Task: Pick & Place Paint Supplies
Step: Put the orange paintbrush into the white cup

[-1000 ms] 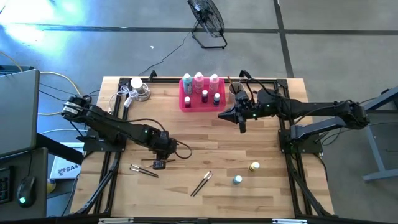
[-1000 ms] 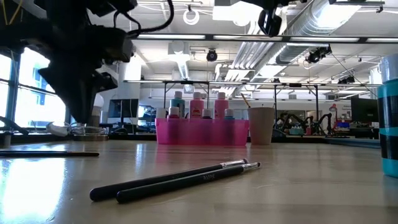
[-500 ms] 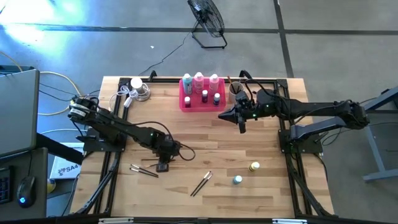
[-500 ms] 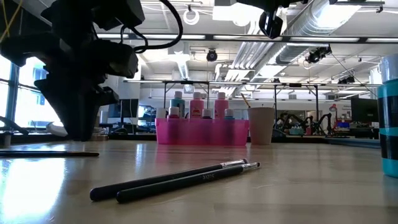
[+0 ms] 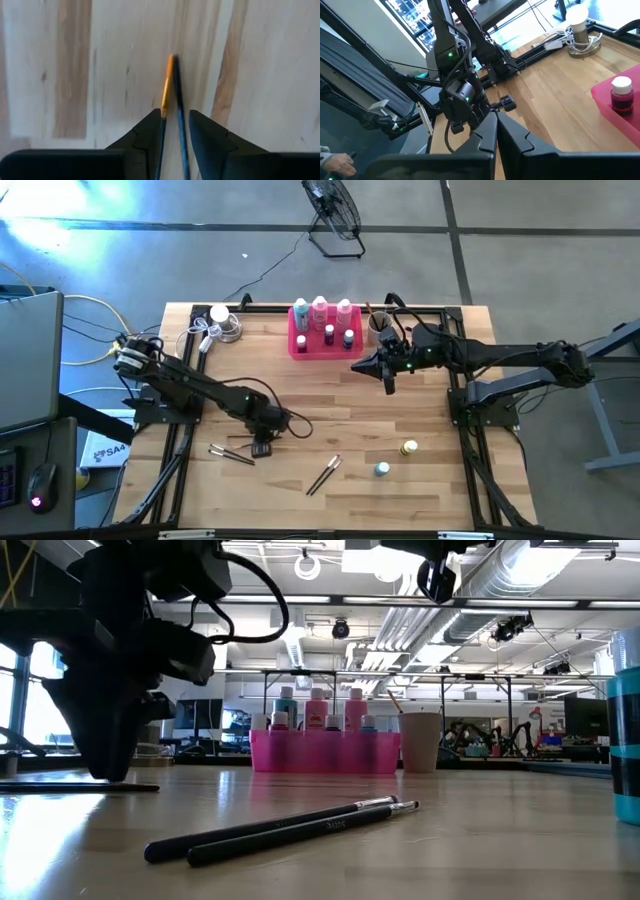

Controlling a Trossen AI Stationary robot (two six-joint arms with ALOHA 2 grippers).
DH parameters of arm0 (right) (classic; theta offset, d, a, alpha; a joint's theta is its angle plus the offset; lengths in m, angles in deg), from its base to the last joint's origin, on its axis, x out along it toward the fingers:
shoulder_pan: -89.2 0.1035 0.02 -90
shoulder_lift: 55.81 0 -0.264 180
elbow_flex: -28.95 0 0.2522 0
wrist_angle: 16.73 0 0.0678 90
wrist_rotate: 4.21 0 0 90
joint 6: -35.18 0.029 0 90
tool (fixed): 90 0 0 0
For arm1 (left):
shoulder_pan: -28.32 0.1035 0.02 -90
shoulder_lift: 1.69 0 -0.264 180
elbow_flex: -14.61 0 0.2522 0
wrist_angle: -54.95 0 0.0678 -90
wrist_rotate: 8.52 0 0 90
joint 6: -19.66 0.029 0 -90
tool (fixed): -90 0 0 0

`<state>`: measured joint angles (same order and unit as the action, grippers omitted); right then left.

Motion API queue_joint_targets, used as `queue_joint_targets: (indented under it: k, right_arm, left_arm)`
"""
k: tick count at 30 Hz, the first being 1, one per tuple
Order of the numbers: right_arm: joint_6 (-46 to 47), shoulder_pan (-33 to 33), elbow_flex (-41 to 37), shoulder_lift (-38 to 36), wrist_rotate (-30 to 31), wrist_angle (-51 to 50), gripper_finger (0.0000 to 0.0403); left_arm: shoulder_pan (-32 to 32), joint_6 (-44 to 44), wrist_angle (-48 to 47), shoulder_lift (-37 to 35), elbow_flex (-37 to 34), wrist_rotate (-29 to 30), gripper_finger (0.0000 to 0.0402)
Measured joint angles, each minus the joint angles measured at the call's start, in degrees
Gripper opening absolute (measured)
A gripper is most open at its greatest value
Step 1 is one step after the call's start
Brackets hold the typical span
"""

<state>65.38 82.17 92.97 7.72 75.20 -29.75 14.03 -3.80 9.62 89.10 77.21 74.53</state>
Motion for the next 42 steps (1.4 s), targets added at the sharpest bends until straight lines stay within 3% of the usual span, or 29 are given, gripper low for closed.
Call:
queue_joint_targets:
  k: [19, 42]
  right_arm:
    - [0.0, 0.0, 0.0, 0.0, 0.2, -0.1, 0.0003]
    - [0.0, 0.0, 0.0, 0.0, 0.2, -0.1, 0.0003]
  left_arm:
    - [0.0, -2.3, 0.7, 1.3, 0.1, 4.6, 0.0099]
    - [0.1, -2.0, 1.5, 1.3, 0.0, 1.6, 0.0100]
